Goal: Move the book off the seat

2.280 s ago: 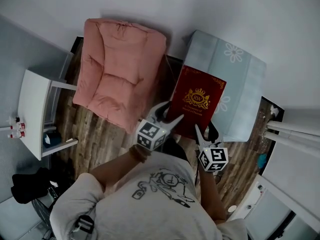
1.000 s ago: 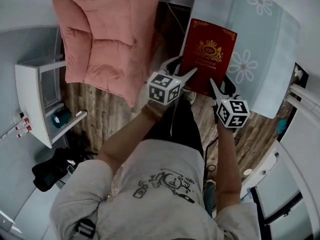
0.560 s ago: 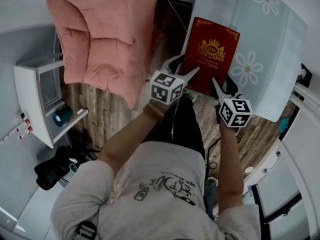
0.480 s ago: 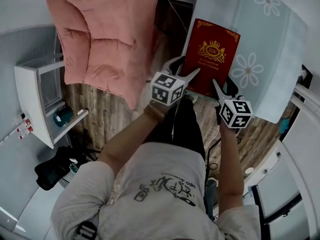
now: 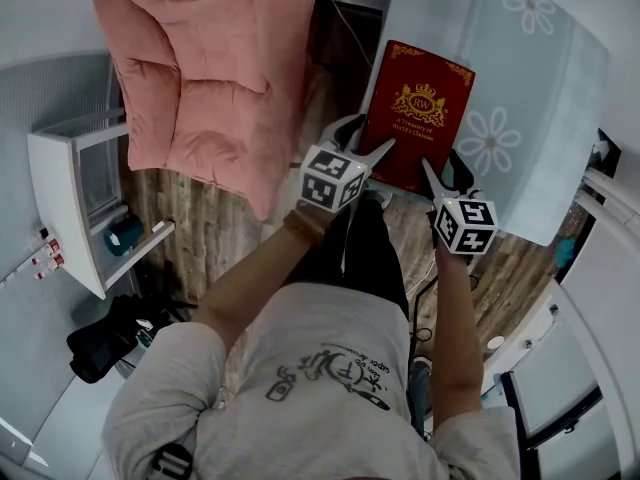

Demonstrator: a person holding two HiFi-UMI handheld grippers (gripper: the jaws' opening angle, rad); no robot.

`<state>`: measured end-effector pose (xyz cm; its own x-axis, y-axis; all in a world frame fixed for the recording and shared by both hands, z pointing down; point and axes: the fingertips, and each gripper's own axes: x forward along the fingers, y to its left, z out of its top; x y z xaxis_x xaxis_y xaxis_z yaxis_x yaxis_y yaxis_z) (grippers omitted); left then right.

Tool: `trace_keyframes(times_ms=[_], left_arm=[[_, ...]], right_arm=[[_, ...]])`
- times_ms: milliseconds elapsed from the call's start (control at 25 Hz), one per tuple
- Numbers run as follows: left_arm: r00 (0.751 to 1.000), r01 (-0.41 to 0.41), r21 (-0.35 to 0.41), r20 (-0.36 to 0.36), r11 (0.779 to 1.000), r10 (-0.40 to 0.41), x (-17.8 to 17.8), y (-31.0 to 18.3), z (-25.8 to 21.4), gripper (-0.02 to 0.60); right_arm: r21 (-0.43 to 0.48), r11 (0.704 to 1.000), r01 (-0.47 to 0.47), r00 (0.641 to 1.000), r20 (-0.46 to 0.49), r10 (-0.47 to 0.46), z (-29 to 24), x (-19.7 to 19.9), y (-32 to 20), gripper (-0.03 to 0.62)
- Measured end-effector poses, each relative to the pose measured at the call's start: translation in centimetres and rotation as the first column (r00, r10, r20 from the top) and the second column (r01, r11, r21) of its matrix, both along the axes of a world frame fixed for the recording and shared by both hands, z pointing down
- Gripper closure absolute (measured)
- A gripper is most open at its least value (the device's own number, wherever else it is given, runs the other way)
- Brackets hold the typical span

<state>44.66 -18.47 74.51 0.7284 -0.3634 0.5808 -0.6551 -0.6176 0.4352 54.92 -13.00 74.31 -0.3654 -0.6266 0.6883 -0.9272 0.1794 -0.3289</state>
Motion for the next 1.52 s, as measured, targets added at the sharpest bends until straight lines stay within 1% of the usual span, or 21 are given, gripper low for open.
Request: trace_keyframes(times_ms=[80, 120, 240, 400, 480, 520, 640, 720, 800, 880, 960, 1120, 1280, 1400, 1520], left_arm=[[1.000, -0.005, 0.017, 0.015, 1.000, 0.005, -0.4, 0.2, -0.7, 0.296], [1.000, -0.006, 0.025, 0.016, 1.000, 0.006, -0.7, 0.4, -1.1, 0.298], [1.000, -0.018, 0.052, 0.014, 0.998, 0.017, -1.5, 0.9, -2.9, 0.305], [0.999, -0.051, 0.064, 0.004, 0.997, 0.051, -1.8, 2.3, -5.9, 0.327], [0.998, -0.062, 0.087, -0.009, 0.994, 0.063, -1.8, 2.7, -8.0, 0.335], [0.998, -0.064, 0.100, -0.021, 0.993, 0.067, -1.8, 2.9, -9.1, 0.344], [0.994, -0.071, 0.131, -0.072, 0.989, 0.081, -1.6, 3.6, -12.9, 0.416], [0.990, -0.083, 0.165, -0.096, 0.983, 0.100, -1.3, 4.0, -15.7, 0.435], [0.987, -0.090, 0.211, -0.114, 0.973, 0.116, -1.3, 4.3, -18.7, 0.458], [0.983, -0.084, 0.261, -0.139, 0.962, 0.124, -1.3, 4.6, -22.0, 0.491], [0.977, -0.083, 0.304, -0.161, 0.949, 0.137, -1.3, 5.2, -25.0, 0.508], [0.962, -0.108, 0.365, -0.198, 0.925, 0.191, -1.2, 7.0, -30.3, 0.533], [0.941, -0.100, 0.405, -0.259, 0.909, 0.219, -1.1, 8.1, -35.3, 0.567], [0.927, -0.081, 0.452, -0.294, 0.888, 0.234, -1.2, 8.8, -39.4, 0.578], [0.913, -0.079, 0.502, -0.309, 0.861, 0.265, -1.2, 10.3, -42.3, 0.580]], right_arm=[[0.023, 1.000, 0.001, 0.998, -0.055, 0.000, -0.8, 0.4, 0.1, 0.335], [0.039, 0.999, 0.000, 0.998, -0.069, 0.002, -1.3, 0.6, 0.1, 0.341], [0.093, 0.995, 0.020, 0.997, -0.081, -0.013, -3.5, 0.1, 0.2, 0.357], [0.169, 0.982, 0.086, 0.993, -0.099, -0.069, -7.1, -1.3, 0.6, 0.414], [0.199, 0.973, 0.113, 0.990, -0.105, -0.094, -9.0, -2.0, 0.8, 0.421], [0.211, 0.969, 0.126, 0.989, -0.107, -0.105, -9.9, -2.3, 0.9, 0.424], [0.252, 0.956, 0.149, 0.986, -0.109, -0.125, -13.4, -3.2, 1.3, 0.445], [0.292, 0.944, 0.155, 0.986, -0.108, -0.128, -16.1, -3.5, 1.4, 0.465], [0.339, 0.927, 0.160, 0.986, -0.104, -0.133, -19.2, -4.0, 1.4, 0.491], [0.381, 0.909, 0.169, 0.985, -0.099, -0.141, -22.4, -4.6, 1.5, 0.504], [0.415, 0.893, 0.176, 0.984, -0.087, -0.154, -25.1, -5.1, 2.0, 0.514], [0.480, 0.861, 0.169, 0.985, -0.050, -0.165, -30.7, -6.0, 3.0, 0.534], [0.555, 0.821, 0.137, 0.985, 0.010, -0.172, -35.9, -6.7, 3.7, 0.557], [0.598, 0.786, 0.159, 0.980, 0.001, -0.199, -39.1, -7.7, 4.4, 0.563], [0.624, 0.759, 0.186, 0.974, -0.014, -0.227, -41.6, -8.6, 5.7, 0.568]])
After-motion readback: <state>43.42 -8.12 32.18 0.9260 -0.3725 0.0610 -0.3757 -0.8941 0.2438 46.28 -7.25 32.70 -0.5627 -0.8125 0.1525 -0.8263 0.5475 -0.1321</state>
